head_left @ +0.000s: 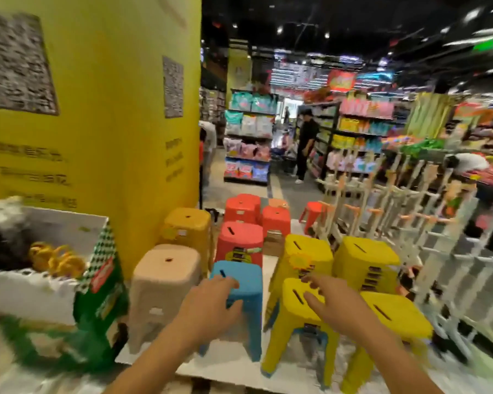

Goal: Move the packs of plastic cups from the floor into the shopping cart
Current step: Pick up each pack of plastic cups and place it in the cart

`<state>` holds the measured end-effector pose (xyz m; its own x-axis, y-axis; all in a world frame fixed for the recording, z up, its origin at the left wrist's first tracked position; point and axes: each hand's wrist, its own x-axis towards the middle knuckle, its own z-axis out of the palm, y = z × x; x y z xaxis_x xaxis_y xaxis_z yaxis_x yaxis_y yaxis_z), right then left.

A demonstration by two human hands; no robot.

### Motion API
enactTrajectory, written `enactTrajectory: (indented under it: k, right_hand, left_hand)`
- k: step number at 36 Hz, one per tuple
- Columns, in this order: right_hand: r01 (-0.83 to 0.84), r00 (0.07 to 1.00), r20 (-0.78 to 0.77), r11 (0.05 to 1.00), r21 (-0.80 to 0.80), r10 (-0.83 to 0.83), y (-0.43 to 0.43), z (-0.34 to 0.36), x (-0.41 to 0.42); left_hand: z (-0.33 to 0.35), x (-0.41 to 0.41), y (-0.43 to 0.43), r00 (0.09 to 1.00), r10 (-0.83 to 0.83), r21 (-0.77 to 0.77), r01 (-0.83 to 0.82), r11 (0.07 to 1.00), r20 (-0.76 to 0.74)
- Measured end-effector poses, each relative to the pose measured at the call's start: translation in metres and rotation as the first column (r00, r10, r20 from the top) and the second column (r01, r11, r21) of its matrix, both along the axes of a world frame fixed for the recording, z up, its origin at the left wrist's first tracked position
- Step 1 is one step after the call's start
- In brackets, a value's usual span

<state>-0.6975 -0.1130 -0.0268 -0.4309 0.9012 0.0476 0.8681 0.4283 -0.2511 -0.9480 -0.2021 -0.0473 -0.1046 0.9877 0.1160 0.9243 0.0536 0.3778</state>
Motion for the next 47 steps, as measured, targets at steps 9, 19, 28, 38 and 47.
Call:
enactTrajectory:
  k: [9,19,28,38,47]
  right_hand:
    - [-0.481,0.875,0.057,0.877,-0.008,0.481,0.031,-0.02,-0.207]
    - [-0.806,0.589,-0.006,0.587,-0.068,0.808,0.016,-0.039,-0.367]
    - [-0.893,0.434,0.022,0.434,-0.117,0.9,0.011,-0.077,-0.452]
    - [-0.893,0.416,0.037,0.415,-0.173,0.909,0.021,-0.105,-0.569]
    - [-0.849,0.459,0.081,0.463,-0.254,0.885,0.034,-0.15,-0.66]
  left_hand:
    - [-0.02,-0.131,-0.087,0.895,0.447,-0.04,-0.447,0.894,-0.018]
    - [-0.032,-0.201,-0.154,0.579,0.814,-0.074,-0.811,0.58,0.044]
    - [-0.059,-0.23,-0.169,0.42,0.907,-0.123,-0.898,0.422,0.04]
    - [-0.1,-0.342,-0.155,0.401,0.909,-0.136,-0.9,0.414,0.115]
    - [-0.153,-0.454,-0.136,0.408,0.89,-0.187,-0.877,0.444,0.201]
